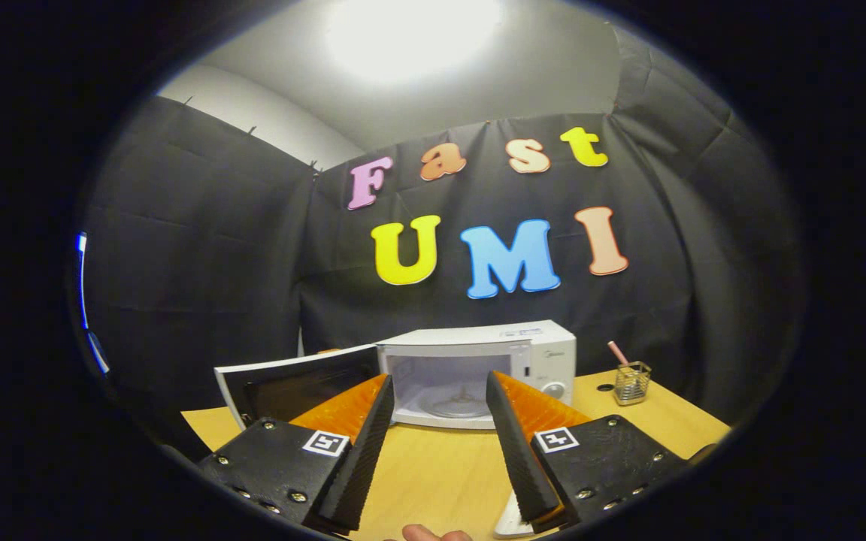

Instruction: Open the microwave, put the food inside, and close the microwave door.

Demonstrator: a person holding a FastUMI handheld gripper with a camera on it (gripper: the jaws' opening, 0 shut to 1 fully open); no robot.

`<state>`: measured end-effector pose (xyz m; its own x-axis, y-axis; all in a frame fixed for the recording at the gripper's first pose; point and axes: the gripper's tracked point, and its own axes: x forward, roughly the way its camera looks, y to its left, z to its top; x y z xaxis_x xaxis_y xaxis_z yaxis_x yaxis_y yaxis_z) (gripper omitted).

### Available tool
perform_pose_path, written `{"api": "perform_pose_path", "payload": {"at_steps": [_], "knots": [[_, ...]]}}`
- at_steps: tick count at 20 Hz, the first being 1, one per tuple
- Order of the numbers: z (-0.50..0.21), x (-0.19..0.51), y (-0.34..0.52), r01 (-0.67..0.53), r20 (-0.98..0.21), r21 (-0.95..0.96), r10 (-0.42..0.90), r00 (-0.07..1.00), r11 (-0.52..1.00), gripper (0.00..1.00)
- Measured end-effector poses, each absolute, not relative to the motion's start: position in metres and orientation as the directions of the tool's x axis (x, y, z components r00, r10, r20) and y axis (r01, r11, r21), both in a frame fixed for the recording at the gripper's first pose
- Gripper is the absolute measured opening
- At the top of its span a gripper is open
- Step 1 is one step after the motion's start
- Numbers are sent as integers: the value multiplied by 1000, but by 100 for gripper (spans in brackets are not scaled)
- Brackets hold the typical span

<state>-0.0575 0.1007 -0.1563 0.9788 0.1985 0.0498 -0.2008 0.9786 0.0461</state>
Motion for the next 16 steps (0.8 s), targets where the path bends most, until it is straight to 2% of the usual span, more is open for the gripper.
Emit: {"api": "perform_pose_path", "payload": {"at_steps": [9,16], "knots": [[-217,-59,0,15,-60,111,-8,998,994,75],[-277,-52,-12,62,-177,145,-36,984,988,77]]}}
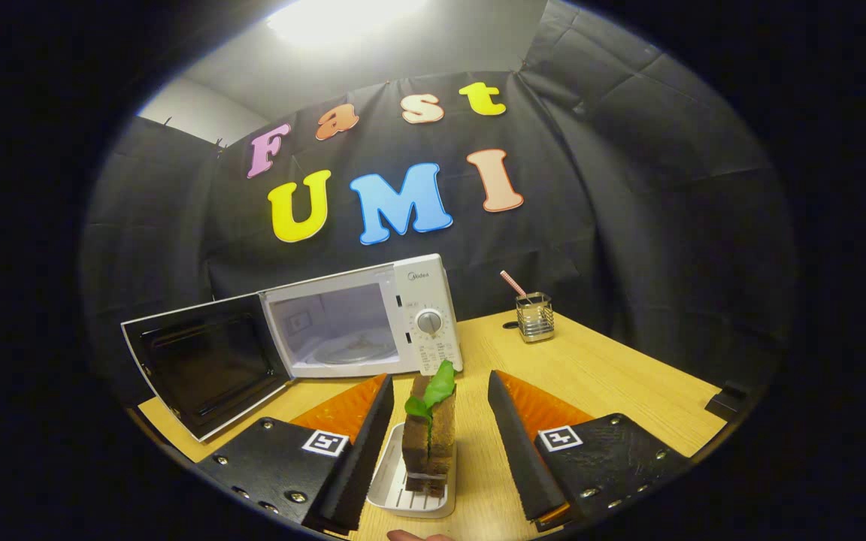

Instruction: Open the microwave, put the food inside, and close the microwave door.

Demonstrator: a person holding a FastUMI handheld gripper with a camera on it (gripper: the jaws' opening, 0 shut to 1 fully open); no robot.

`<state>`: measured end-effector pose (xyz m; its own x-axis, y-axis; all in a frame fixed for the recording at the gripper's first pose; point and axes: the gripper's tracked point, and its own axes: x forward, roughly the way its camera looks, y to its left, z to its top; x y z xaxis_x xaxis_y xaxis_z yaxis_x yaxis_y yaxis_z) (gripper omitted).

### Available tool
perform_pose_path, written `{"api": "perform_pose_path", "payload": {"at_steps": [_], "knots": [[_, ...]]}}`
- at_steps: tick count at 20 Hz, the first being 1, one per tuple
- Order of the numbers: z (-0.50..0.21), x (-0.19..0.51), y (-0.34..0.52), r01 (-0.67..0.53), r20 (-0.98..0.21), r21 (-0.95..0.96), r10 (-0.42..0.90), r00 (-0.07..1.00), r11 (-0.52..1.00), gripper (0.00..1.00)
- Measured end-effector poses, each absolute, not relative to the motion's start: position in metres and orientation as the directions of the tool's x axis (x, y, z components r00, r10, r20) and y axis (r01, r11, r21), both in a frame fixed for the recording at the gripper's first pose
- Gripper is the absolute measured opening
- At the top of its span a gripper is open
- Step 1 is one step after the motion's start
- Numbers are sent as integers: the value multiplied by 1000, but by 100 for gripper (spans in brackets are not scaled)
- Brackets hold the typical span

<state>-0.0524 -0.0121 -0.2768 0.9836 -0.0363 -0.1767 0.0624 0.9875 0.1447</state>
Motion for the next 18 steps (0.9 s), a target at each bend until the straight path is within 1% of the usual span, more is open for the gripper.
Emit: {"api": "perform_pose_path", "payload": {"at_steps": [6,8,11,13,14,15,18], "knots": [[-301,-56,-8,69,-238,155,-31,971,985,77],[-305,-55,-2,55,-246,168,-12,969,984,73],[-307,-57,-1,55,-238,144,-19,971,988,37],[-305,-55,3,48,-228,111,-21,973,993,23],[-307,-57,7,36,-226,93,-14,974,995,21],[-300,-57,6,35,-215,94,-14,976,995,14],[-294,-58,18,13,-205,91,6,979,996,14]]}}
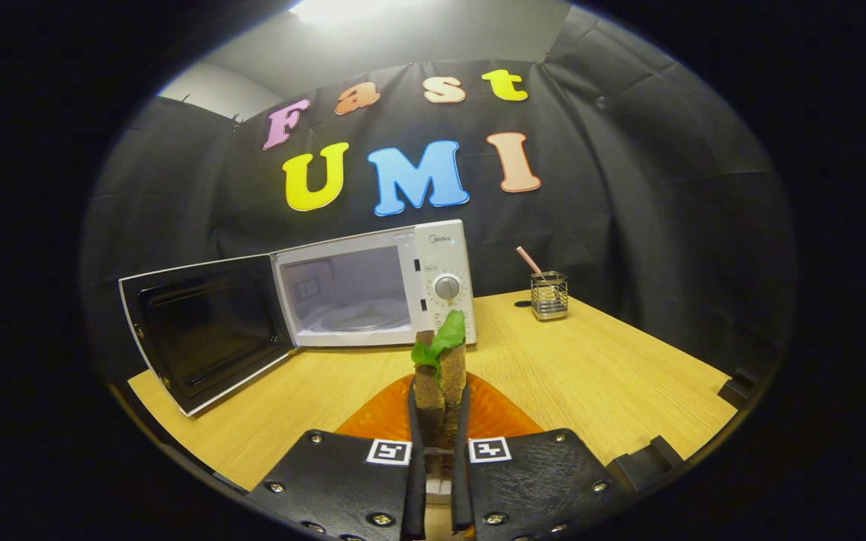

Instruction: Open the microwave, put the food inside, and close the microwave door.

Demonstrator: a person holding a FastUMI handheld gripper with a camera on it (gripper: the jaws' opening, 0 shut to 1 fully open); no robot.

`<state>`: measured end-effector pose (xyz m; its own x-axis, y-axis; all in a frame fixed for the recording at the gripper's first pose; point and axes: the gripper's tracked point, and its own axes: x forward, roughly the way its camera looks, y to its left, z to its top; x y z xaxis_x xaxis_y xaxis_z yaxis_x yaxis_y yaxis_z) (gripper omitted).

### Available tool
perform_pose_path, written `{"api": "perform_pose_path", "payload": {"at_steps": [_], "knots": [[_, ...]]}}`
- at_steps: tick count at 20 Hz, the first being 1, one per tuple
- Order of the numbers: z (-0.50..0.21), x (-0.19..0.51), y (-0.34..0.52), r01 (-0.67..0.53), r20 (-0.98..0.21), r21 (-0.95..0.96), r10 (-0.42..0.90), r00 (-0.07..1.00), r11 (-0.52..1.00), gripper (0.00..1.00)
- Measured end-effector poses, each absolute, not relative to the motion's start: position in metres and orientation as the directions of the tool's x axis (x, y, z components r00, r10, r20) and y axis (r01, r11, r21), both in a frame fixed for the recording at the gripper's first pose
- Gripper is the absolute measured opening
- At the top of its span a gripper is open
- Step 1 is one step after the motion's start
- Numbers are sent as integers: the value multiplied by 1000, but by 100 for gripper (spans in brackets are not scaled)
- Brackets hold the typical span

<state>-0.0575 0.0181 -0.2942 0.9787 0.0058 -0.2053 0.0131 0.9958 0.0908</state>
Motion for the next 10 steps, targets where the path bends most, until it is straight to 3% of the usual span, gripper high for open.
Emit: {"api": "perform_pose_path", "payload": {"at_steps": [10], "knots": [[-225,-26,58,-106,-81,111,115,990,988,13]]}}
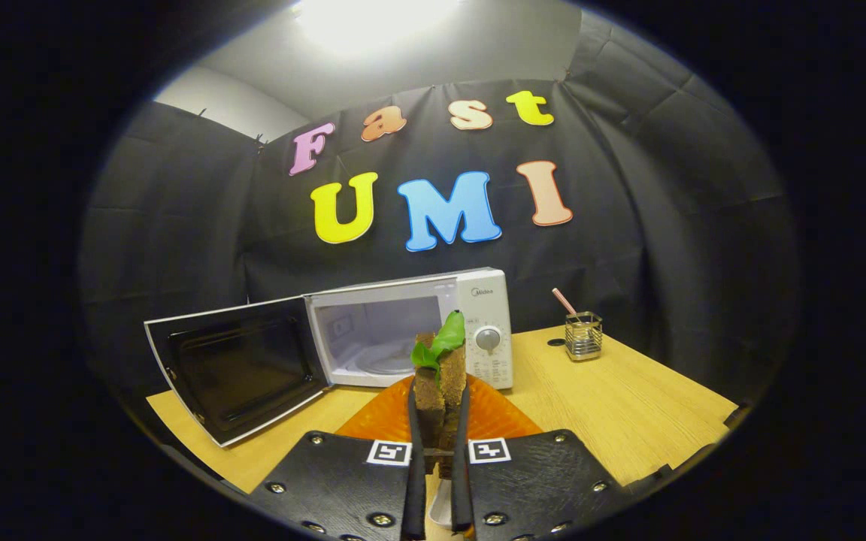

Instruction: Open the microwave, put the food inside, and close the microwave door.

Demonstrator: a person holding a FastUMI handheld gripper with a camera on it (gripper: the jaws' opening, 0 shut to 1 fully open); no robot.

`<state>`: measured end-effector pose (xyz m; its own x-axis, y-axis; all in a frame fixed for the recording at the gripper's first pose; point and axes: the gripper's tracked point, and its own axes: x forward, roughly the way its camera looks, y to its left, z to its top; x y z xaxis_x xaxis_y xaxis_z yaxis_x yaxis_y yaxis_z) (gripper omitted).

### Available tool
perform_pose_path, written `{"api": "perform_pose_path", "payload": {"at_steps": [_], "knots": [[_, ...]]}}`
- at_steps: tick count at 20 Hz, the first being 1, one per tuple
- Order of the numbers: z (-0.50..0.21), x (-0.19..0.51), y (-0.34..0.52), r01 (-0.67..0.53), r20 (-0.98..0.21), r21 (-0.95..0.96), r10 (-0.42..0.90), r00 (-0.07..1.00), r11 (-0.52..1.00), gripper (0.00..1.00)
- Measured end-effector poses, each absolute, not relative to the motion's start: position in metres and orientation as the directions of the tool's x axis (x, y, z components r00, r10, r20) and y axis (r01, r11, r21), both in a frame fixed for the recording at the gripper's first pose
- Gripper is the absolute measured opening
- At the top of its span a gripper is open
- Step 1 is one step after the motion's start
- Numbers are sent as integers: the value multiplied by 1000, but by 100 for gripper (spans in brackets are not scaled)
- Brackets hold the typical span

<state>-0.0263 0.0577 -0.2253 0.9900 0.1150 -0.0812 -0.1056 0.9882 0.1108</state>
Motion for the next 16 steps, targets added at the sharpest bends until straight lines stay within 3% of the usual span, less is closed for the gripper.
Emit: {"api": "perform_pose_path", "payload": {"at_steps": [6,11,16], "knots": [[-221,20,86,-179,-80,306,212,974,935,13],[-240,60,108,-152,-108,562,254,961,813,13],[-253,100,118,-67,-96,733,200,975,677,13]]}}
